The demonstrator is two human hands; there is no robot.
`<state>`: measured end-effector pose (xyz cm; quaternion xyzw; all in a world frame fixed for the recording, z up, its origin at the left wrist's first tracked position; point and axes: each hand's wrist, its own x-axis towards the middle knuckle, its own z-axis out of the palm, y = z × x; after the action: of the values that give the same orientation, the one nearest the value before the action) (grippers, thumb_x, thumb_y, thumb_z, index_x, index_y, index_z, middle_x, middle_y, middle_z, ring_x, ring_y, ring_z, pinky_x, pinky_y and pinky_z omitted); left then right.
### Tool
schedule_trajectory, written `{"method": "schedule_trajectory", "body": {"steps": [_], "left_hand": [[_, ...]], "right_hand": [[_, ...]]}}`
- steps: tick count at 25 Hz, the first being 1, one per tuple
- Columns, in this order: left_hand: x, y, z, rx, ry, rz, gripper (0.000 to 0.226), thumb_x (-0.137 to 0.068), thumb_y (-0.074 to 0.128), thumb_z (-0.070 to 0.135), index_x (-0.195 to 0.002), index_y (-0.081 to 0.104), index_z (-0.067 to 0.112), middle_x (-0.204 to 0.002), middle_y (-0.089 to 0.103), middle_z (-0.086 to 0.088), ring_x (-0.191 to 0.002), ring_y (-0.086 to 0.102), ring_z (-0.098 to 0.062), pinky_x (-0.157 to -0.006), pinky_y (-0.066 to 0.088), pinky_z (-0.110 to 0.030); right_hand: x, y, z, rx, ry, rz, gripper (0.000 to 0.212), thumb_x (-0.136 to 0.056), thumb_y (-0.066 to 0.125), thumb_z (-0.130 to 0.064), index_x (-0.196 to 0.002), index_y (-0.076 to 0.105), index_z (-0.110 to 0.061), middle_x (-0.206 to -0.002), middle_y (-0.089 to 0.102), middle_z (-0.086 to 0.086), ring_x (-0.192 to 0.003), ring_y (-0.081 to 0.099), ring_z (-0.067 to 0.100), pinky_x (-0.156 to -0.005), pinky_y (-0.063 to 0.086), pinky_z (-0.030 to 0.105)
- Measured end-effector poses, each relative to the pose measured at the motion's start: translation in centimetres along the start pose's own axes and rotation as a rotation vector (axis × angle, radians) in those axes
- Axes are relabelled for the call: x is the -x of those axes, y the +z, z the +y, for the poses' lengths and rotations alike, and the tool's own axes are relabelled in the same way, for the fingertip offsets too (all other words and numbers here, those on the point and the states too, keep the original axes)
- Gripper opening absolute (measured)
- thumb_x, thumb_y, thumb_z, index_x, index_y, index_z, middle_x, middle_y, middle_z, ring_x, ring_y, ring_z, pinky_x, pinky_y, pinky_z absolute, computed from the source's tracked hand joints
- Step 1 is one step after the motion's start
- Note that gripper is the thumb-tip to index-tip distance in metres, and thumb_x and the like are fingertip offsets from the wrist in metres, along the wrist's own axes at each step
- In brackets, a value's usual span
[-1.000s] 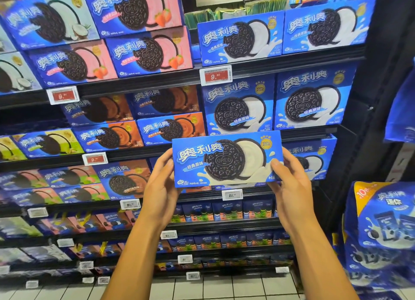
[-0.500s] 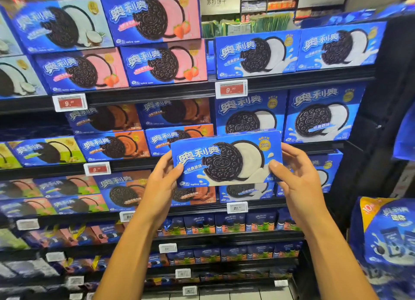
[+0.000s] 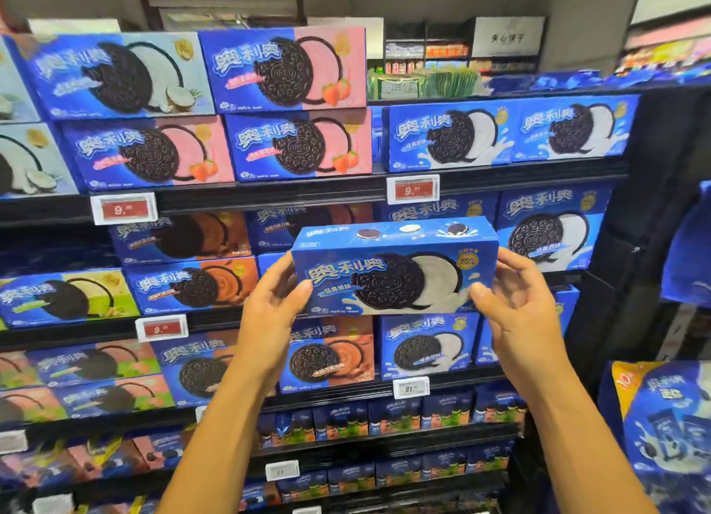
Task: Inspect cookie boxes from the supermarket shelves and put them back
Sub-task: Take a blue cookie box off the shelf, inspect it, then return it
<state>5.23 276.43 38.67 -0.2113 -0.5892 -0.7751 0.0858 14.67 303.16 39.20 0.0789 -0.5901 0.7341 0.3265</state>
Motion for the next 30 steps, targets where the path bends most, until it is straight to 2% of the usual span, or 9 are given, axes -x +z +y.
{"method": "schedule_trajectory", "body": {"steps": [3,6,9,12,14,17,21,26,30], "left_hand": [[0.0,-1.1,1.3,-0.016,0.043,-0.072,0.041,-0.085,0.069,0.022,-0.125,0.065,0.031,-0.129,0.067,0.005,-0.118,0.063,-0.013,-0.088,0.053,-0.024],[0.0,-2.1,2.8,0.003,0.052,-0.111,0.037,-0.079,0.074,0.025,-0.113,0.072,0.039,-0.115,0.072,0.012,-0.087,0.068,0.003,-0.068,0.051,-0.010],[-0.1,-2.9,3.8,-0.042,0.062,-0.132,0.039,-0.076,0.081,0.030,-0.110,0.071,0.047,-0.115,0.073,0.013,-0.105,0.068,-0.005,-0.080,0.054,-0.020],[0.2,-3.3,4.5,-0.108,0.090,-0.178,0.047,-0.072,0.077,0.043,-0.118,0.067,0.047,-0.127,0.068,0.004,-0.122,0.061,-0.018,-0.094,0.052,-0.039],[0.6,-3.5,4.8,-0.135,0.098,-0.248,0.050,-0.071,0.076,0.044,-0.119,0.065,0.051,-0.131,0.063,0.007,-0.123,0.058,-0.012,-0.092,0.054,-0.036],[1.2,-3.4,5.3,-0.144,0.133,-0.366,0.054,-0.075,0.075,0.037,-0.123,0.061,0.054,-0.135,0.055,0.018,-0.126,0.053,-0.011,-0.088,0.055,-0.029],[1.7,-3.6,5.4,-0.139,0.210,-0.352,0.060,-0.080,0.070,0.016,-0.123,0.060,0.057,-0.127,0.054,0.020,-0.117,0.054,-0.012,-0.083,0.054,-0.022],[1.3,-4.6,5.7,-0.157,0.220,-0.340,0.060,-0.079,0.071,0.016,-0.123,0.060,0.055,-0.124,0.054,0.027,-0.112,0.054,-0.003,-0.081,0.052,-0.017],[0.8,-5.5,5.1,-0.150,0.195,-0.312,0.059,-0.075,0.075,0.036,-0.129,0.058,0.052,-0.131,0.053,0.029,-0.121,0.053,-0.003,-0.089,0.053,-0.023]], "right_hand": [[0.1,1.0,-0.1,0.012,0.024,0.011,0.042,-0.077,0.072,-0.014,-0.103,0.070,-0.048,-0.122,0.071,-0.008,-0.119,0.064,0.013,-0.091,0.055,0.023],[0.4,1.8,-0.2,0.011,0.081,0.040,0.038,-0.074,0.073,-0.022,-0.102,0.070,-0.048,-0.120,0.072,-0.007,-0.109,0.069,0.012,-0.079,0.056,0.021],[0.4,2.3,0.1,0.021,0.151,0.072,0.037,-0.075,0.072,-0.026,-0.106,0.067,-0.045,-0.113,0.073,-0.010,-0.094,0.070,0.009,-0.080,0.047,0.032],[0.2,2.7,1.1,0.035,0.193,0.116,0.032,-0.091,0.065,-0.015,-0.114,0.059,-0.036,-0.092,0.066,-0.016,-0.075,0.067,0.000,-0.075,0.044,0.031],[0.2,3.1,1.6,0.031,0.188,0.119,0.027,-0.100,0.053,-0.008,-0.123,0.056,-0.022,-0.083,0.065,-0.012,-0.070,0.063,0.004,-0.076,0.045,0.033],[-0.2,3.7,2.1,0.008,0.224,0.123,0.034,-0.105,0.043,-0.010,-0.137,0.055,-0.013,-0.107,0.069,0.003,-0.087,0.061,0.015,-0.079,0.046,0.037],[-0.3,5.1,3.3,-0.013,0.305,0.128,0.038,-0.107,0.040,-0.014,-0.143,0.053,-0.017,-0.132,0.066,0.006,-0.108,0.060,0.023,-0.086,0.045,0.043],[-0.6,6.1,3.6,0.012,0.323,0.092,0.037,-0.107,0.040,-0.015,-0.141,0.055,-0.018,-0.133,0.066,0.008,-0.105,0.065,0.017,-0.090,0.050,0.041],[-0.8,6.0,2.2,0.049,0.282,0.105,0.035,-0.106,0.043,-0.014,-0.137,0.058,-0.019,-0.126,0.069,0.006,-0.106,0.065,0.022,-0.096,0.050,0.047]]}}
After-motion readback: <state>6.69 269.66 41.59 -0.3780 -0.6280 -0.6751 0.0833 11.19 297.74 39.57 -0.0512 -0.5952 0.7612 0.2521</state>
